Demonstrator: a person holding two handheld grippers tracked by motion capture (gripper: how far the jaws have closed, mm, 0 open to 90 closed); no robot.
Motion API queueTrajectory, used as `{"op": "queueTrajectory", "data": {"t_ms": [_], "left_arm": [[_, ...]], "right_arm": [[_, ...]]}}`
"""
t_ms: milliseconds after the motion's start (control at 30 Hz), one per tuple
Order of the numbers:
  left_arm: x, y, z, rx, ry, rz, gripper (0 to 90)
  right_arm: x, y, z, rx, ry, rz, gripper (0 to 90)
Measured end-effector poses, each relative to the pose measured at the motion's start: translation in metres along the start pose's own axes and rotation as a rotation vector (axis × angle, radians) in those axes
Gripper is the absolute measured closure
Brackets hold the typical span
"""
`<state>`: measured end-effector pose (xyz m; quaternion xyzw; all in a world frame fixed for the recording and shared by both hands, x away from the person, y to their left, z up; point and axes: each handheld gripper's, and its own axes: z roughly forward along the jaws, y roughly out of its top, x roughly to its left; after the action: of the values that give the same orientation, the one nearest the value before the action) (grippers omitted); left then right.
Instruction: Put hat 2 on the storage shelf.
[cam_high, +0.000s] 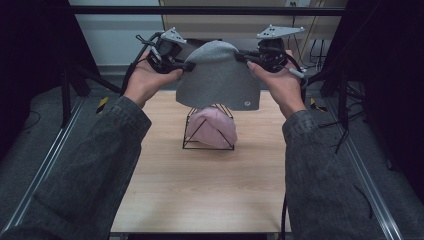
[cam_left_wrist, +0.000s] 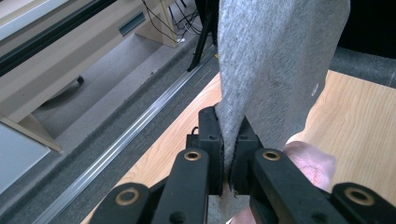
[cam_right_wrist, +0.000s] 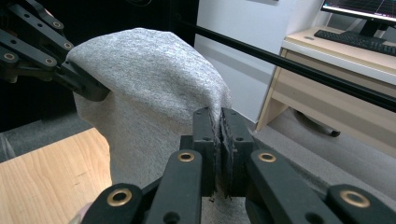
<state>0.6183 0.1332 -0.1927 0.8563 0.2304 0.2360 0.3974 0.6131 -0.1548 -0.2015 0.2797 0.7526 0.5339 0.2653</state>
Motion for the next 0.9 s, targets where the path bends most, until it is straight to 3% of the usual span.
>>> {"op": "queueTrajectory", "data": {"t_ms": [133, 567, 900], "left_arm": [[0.000, 0.000, 0.002, -0.017, 0.008, 0.017, 86.4], [0.012, 0.000, 0.009, -0.066, 0.048, -0.002, 86.5], [0.019, -0.007, 0.026, -0.042, 0.050, -0.007, 86.2]], "right_arm": [[-0.003, -0.003, 0.003, -0.001, -0.004, 0.013, 86.1], [-0.012, -0.010, 0.017, -0.018, -0.008, 0.042, 86.0], [-0.021, -0.021, 0.034, 0.014, -0.015, 0.068, 86.0]]}}
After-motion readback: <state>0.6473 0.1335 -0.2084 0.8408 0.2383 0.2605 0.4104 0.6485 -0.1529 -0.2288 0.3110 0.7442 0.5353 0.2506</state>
